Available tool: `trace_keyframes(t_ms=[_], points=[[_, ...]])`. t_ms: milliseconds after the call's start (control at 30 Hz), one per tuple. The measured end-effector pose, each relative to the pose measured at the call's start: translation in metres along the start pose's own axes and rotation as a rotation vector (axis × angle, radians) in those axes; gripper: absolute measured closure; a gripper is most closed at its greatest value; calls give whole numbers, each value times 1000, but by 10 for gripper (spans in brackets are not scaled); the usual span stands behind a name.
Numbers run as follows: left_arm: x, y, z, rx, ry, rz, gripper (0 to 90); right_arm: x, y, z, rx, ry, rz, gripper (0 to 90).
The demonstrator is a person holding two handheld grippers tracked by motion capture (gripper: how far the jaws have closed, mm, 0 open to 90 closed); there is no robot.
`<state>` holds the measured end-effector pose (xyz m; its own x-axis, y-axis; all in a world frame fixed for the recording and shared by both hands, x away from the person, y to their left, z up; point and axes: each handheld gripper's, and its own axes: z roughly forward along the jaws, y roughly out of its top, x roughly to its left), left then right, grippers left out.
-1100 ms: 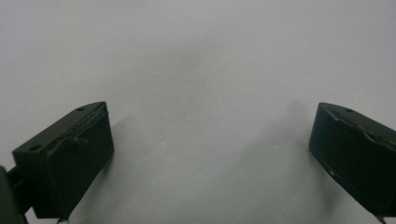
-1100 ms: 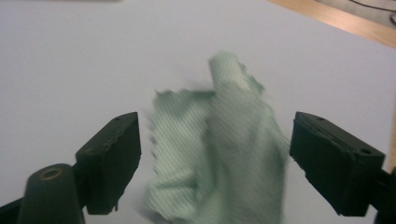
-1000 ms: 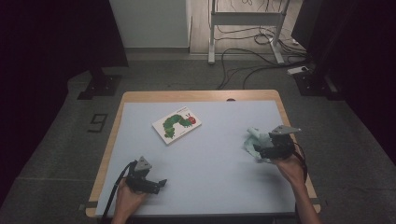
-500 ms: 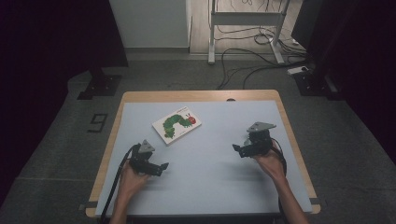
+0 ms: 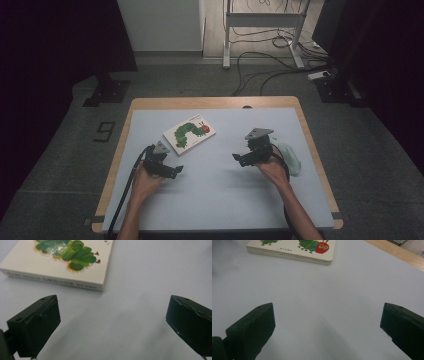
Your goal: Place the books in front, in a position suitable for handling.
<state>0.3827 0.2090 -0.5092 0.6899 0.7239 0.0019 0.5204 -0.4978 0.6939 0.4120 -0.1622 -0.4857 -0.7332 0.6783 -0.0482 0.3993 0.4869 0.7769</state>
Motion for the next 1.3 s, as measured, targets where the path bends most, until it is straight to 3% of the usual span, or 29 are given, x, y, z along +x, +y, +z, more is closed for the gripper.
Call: trace_keyframes(t_ms=[167,333,567,867,1133,1300], points=[[4,6,7,9,7,24,0,4,4,21,24,13,-13,0],[12,8,12,0,16,11,0,6,12,43,16,43,-2,0],[18,10,24,29,13,16,0,7,22,70,19,75,-7,0],[24,12,34,37,13,20,0,2,30,100,35,87,-11,0],[27,11,35,37,14,20,0,1,40,120,53,98,-34,0],[29,12,37,34,7,9,0,-3,45,129,60,115,-25,0]])
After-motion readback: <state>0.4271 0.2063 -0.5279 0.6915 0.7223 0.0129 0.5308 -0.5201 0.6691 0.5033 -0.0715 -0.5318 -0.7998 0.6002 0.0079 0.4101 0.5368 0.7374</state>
